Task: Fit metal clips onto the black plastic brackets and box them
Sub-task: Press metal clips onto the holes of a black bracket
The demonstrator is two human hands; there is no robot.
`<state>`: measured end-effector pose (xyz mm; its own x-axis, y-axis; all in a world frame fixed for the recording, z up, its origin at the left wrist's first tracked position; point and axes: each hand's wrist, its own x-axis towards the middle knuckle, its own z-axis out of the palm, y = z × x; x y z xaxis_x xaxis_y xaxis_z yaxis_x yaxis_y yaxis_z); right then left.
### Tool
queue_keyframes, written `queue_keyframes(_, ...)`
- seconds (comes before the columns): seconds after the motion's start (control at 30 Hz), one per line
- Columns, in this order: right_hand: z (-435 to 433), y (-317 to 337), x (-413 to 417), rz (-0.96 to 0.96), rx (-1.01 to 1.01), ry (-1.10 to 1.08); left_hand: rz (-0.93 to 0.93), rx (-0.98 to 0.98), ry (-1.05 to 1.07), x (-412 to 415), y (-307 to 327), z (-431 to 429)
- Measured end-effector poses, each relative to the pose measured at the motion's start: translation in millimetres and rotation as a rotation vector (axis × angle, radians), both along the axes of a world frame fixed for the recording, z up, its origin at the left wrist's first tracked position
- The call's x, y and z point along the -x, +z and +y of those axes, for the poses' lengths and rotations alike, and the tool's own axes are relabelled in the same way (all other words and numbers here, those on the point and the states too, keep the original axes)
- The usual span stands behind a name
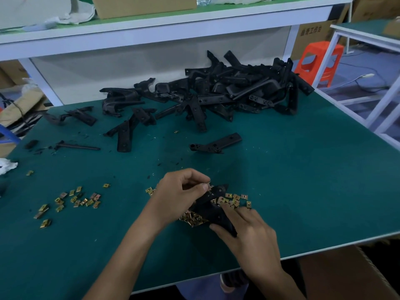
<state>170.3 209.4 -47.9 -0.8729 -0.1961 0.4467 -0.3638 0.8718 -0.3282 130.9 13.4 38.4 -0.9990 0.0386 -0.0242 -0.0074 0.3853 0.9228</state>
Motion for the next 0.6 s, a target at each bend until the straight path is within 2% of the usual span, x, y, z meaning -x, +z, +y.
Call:
queue_keyframes(0.17, 1.1, -0.7, 0.1, -0.022, -0.002, 0.011, 0.038, 0.088, 0.027, -5.8, -2.2, 3.3)
queue_keyframes(0.33, 1.2, -1.5, 0.9, -0.013, -0.009, 0.008, 0.17, 0.384, 0.045, -20.1, -7.3, 14.8)
queue_keyframes(0.6, 0.3, -3.9, 1.9, -0.014, -0.026, -0.02, 0.223, 0.368, 0.177, -28.3, -16.2, 27.5)
